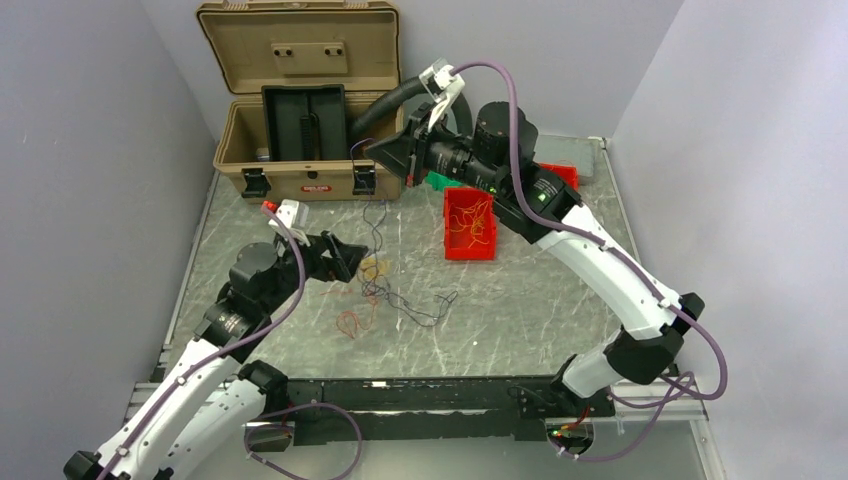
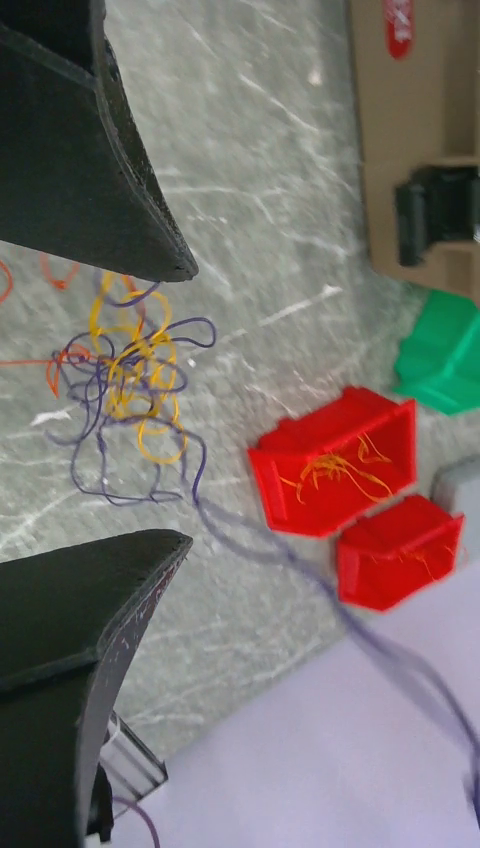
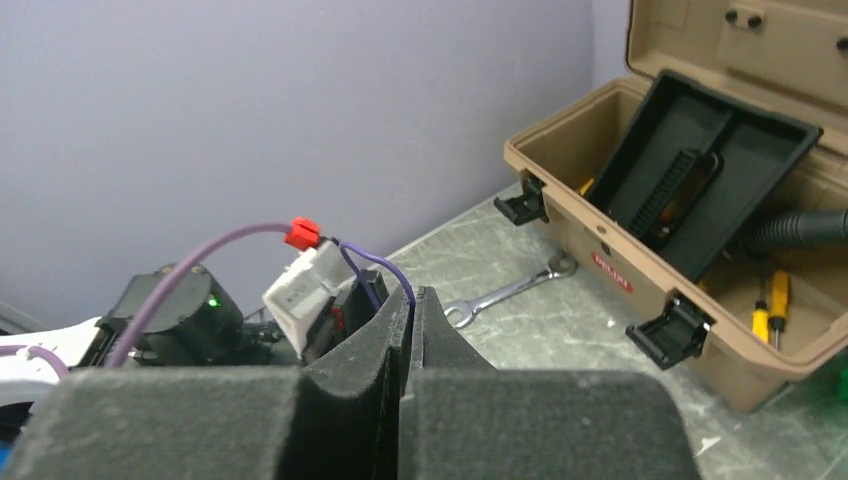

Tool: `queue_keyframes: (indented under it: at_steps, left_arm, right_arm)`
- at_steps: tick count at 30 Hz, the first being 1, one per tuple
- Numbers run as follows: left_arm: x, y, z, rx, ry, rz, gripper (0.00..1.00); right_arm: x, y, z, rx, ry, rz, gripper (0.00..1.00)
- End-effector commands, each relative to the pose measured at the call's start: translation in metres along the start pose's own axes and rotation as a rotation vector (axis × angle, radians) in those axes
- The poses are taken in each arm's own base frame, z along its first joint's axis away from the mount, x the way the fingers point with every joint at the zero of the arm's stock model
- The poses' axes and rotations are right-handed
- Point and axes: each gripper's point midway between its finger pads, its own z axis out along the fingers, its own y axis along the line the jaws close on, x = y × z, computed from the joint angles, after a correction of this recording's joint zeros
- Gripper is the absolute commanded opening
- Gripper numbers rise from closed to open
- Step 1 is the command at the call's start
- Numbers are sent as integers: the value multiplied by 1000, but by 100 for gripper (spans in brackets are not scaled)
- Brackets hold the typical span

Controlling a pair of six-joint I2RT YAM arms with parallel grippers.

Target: Untangle the cables

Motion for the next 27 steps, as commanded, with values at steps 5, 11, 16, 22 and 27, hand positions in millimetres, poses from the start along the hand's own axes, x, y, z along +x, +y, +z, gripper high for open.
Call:
queue_keyframes:
  at_steps: [5, 11, 16, 22, 27]
  left_arm:
    - [-24, -44, 11, 254, -125, 52, 93]
    - [-9, -40, 39, 252, -110, 72, 95]
    - [-3, -31, 87, 200, -82, 73, 93]
    - [33, -2, 135, 65, 36, -5, 80]
    - [70, 30, 143, -82, 144, -53, 60]
  right_arm:
    - [-9, -19, -2, 76, 6, 59, 0]
    - [-15, -22, -1, 70, 4, 67, 0]
    - [-22, -17, -3, 46, -8, 99, 0]
    - [-59, -14, -20, 86, -68, 71, 0]
    - [-101, -19, -60, 186, -184, 21, 0]
